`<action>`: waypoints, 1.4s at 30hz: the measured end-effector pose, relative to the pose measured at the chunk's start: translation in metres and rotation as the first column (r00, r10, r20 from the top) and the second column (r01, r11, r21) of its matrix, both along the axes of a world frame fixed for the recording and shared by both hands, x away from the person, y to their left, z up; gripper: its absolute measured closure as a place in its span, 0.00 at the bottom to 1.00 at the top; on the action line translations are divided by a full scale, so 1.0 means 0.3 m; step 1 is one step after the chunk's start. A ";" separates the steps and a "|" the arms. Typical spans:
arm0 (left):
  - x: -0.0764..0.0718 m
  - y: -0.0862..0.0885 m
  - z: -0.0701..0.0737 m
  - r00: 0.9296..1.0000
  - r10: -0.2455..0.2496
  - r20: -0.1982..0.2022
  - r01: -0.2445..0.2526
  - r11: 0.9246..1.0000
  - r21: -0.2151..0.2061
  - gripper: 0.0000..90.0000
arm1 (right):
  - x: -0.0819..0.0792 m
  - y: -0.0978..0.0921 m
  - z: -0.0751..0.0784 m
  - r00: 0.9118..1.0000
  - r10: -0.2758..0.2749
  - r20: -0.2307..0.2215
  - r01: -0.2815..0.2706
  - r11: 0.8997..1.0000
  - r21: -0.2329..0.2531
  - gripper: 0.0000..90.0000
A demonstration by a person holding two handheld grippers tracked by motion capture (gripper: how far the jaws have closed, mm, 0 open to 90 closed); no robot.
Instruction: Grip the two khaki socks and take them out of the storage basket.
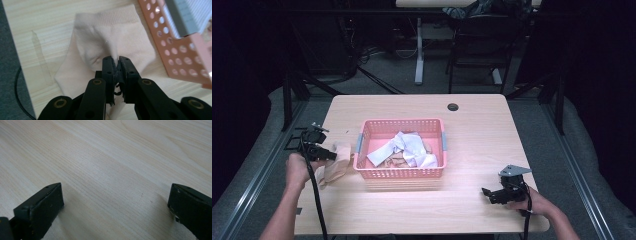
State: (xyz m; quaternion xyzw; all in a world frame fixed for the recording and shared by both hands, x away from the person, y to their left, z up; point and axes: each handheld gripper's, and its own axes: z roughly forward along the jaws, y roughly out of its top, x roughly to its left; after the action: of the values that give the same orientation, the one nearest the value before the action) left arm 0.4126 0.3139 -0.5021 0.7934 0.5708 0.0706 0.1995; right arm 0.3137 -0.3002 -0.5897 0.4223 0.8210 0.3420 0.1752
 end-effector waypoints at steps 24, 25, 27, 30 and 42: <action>-0.169 0.022 0.108 0.986 0.044 0.158 -0.045 0.999 0.002 0.17 | 0.000 0.000 0.000 1.000 0.000 0.000 0.000 1.000 0.000 0.00; -0.181 0.020 0.110 0.986 0.039 0.165 -0.041 0.999 0.005 0.16 | 0.000 0.000 0.000 1.000 0.000 0.001 0.000 1.000 -0.001 0.00; -0.204 0.015 0.106 0.987 0.032 0.156 -0.035 0.999 0.015 0.15 | 0.000 0.000 0.000 1.000 0.000 0.001 0.000 1.000 0.000 0.00; -0.236 0.012 0.093 0.987 0.035 0.159 -0.038 0.999 0.013 0.11 | 0.000 0.000 0.000 1.000 0.000 0.000 0.000 1.000 0.000 0.00; -0.346 0.010 -0.039 0.986 0.053 0.159 -0.054 0.999 0.003 0.06 | 0.000 0.000 0.000 1.000 0.000 0.001 0.000 1.000 0.000 0.00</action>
State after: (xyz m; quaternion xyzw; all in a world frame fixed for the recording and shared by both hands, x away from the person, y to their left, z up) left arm 0.3090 0.3170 -0.5139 0.7704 0.5739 0.1410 0.2392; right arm 0.3137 -0.3002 -0.5898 0.4222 0.8209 0.3422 0.1754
